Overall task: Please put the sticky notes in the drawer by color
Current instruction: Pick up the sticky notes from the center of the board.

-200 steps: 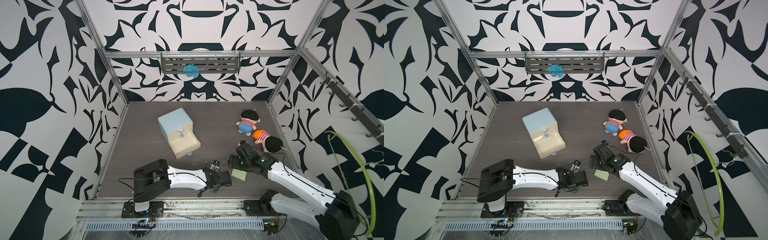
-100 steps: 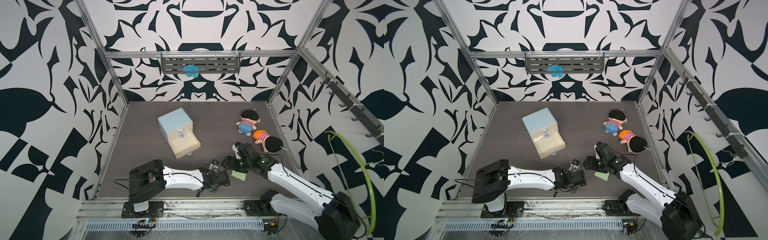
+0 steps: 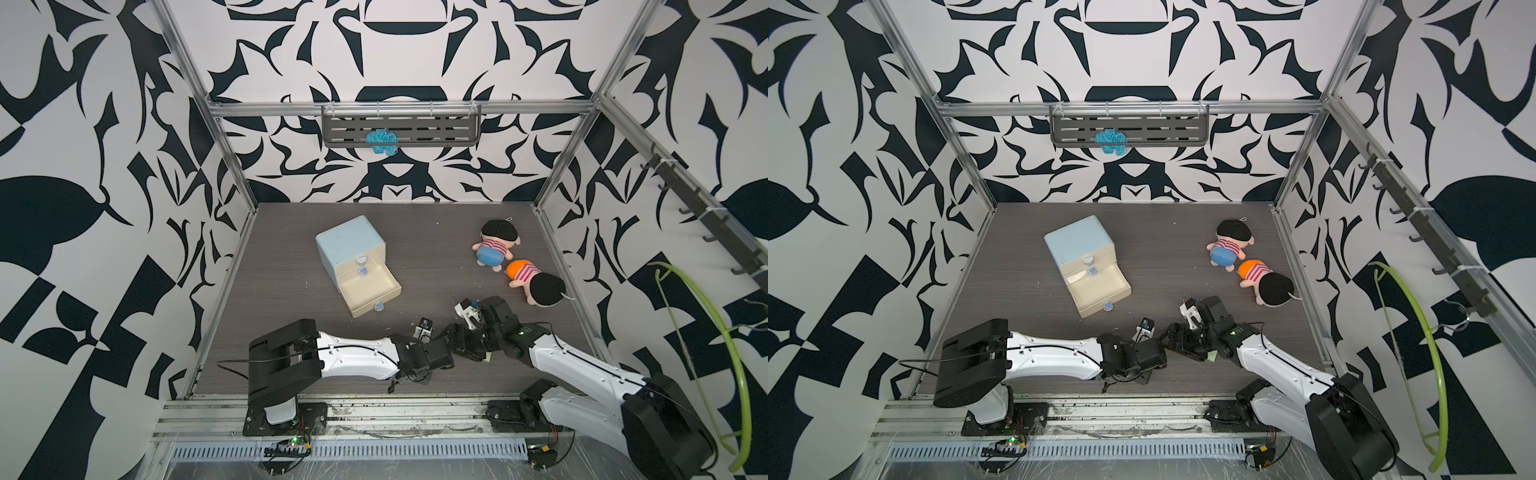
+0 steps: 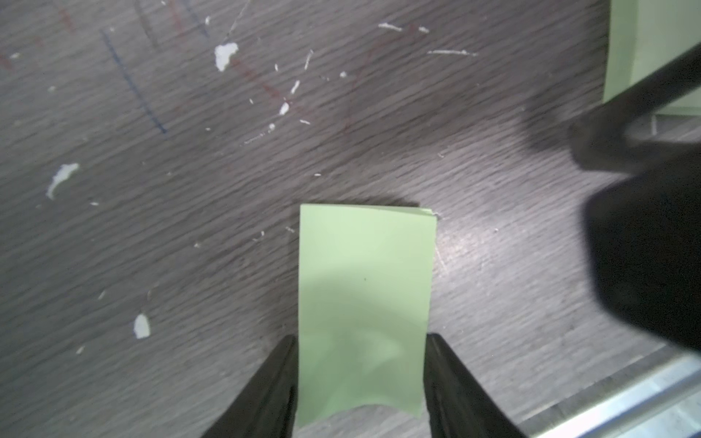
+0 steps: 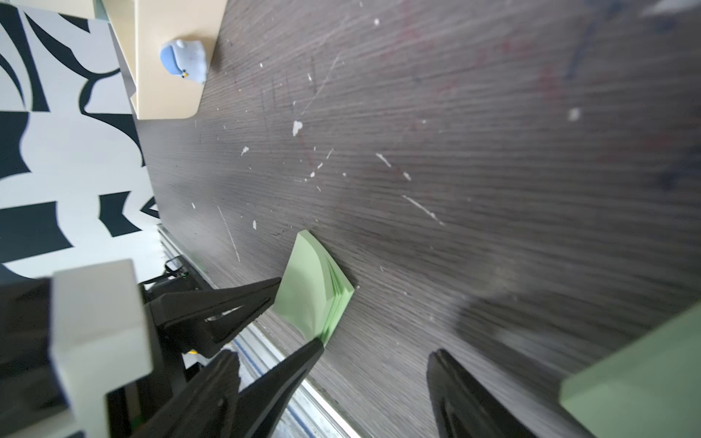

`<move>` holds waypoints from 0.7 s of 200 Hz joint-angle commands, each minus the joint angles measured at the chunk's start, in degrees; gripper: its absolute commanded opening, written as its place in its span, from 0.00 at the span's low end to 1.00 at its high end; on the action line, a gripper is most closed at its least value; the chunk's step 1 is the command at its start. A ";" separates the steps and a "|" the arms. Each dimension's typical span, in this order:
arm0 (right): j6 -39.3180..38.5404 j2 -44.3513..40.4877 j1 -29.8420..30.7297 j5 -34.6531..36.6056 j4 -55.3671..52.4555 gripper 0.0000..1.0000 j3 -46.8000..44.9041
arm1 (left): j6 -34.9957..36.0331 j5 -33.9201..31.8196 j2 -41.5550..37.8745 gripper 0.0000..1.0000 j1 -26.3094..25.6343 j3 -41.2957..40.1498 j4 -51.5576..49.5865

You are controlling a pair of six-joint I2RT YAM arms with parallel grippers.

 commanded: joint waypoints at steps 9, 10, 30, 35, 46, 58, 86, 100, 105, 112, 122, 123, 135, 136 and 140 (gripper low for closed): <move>6.70 4.80 -0.37 -5.32 10.71 0.82 -1.66 | 0.37 0.57 -1.17 0.55 0.19 -0.06 0.34; 6.82 5.03 -0.37 -5.38 11.00 0.82 -1.73 | 0.38 0.54 -1.18 0.55 0.23 -0.09 0.34; 8.16 8.71 -0.37 -5.70 13.11 0.77 -2.02 | 0.22 0.52 -1.48 0.55 0.20 -0.17 0.34; 8.21 9.51 -0.39 -5.65 13.27 0.76 -1.96 | 0.19 0.45 -1.63 0.55 0.19 -0.22 0.30; 8.63 10.88 -0.40 -5.78 14.18 0.75 -2.10 | 0.19 0.28 -2.08 0.55 0.24 -0.34 0.10; 9.42 12.12 -0.41 -6.06 15.52 0.74 -2.23 | 0.03 0.11 -2.51 0.55 0.20 -0.31 -0.22; 10.52 13.77 -0.45 -7.18 17.46 0.74 -2.15 | -0.01 -0.53 -3.35 0.55 0.19 0.26 -0.93; 10.62 14.10 -0.46 -7.43 17.67 0.74 -2.06 | 0.16 -0.79 -3.51 0.55 0.19 0.63 -1.14; 10.67 14.22 -0.43 -7.60 17.72 0.74 -2.06 | 0.22 -0.79 -3.61 0.55 0.26 0.71 -1.17; 10.70 14.38 -0.41 -7.78 18.12 0.73 -2.14 | 0.30 -0.81 -3.54 0.55 0.32 0.97 -1.23; 11.00 14.72 -0.45 -8.11 18.77 0.70 -2.40 | 0.42 -0.90 -3.47 0.55 0.23 1.02 -1.33; 10.99 14.74 -0.46 -8.13 18.81 0.70 -2.40 | 0.45 -0.99 -3.42 0.55 0.26 1.11 -1.33; 11.48 15.21 -0.41 -8.52 19.96 0.65 -2.69 | 0.47 -0.86 -3.29 0.55 0.23 1.20 -1.36; 11.54 15.25 -0.43 -8.56 20.06 0.64 -2.72 | 0.52 -0.88 -3.29 0.55 0.26 1.19 -1.39; 11.82 15.36 -0.39 -8.65 20.69 0.63 -2.92 | 0.52 -0.85 -3.29 0.55 0.28 1.25 -1.41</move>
